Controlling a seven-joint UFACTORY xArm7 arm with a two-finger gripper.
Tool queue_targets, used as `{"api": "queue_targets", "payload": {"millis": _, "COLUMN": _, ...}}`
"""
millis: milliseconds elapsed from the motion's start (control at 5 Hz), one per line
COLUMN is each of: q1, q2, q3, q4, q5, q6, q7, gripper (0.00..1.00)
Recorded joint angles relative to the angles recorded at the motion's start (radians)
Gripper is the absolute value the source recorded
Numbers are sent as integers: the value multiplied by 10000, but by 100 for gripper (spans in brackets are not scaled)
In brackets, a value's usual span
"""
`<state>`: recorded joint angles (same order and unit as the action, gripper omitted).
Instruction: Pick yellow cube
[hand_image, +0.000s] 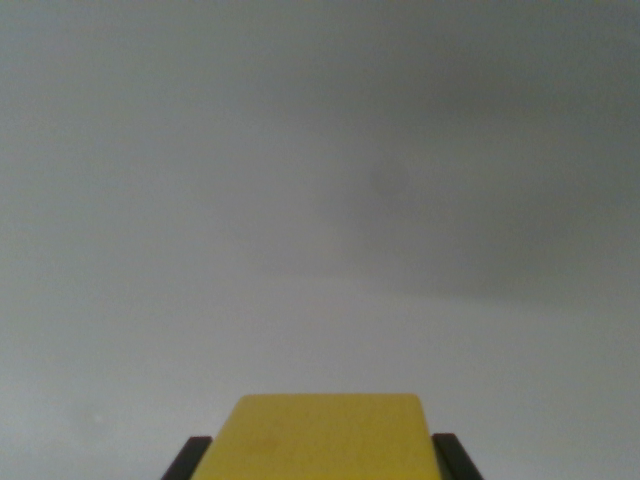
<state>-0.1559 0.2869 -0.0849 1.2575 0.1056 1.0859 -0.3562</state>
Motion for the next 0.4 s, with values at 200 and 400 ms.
{"api": "queue_targets", "payload": {"millis": 200, "q1": 0, "q2": 0, "q3": 0, "q4": 0, "q5": 0, "q6": 0, "q7": 0, "gripper": 100}}
{"api": "queue_targets", "payload": {"millis": 400, "q1": 3, "q2": -150, "q3": -11, "q4": 320, "q5": -32, "q6": 468, "q7": 42, "gripper": 100}}
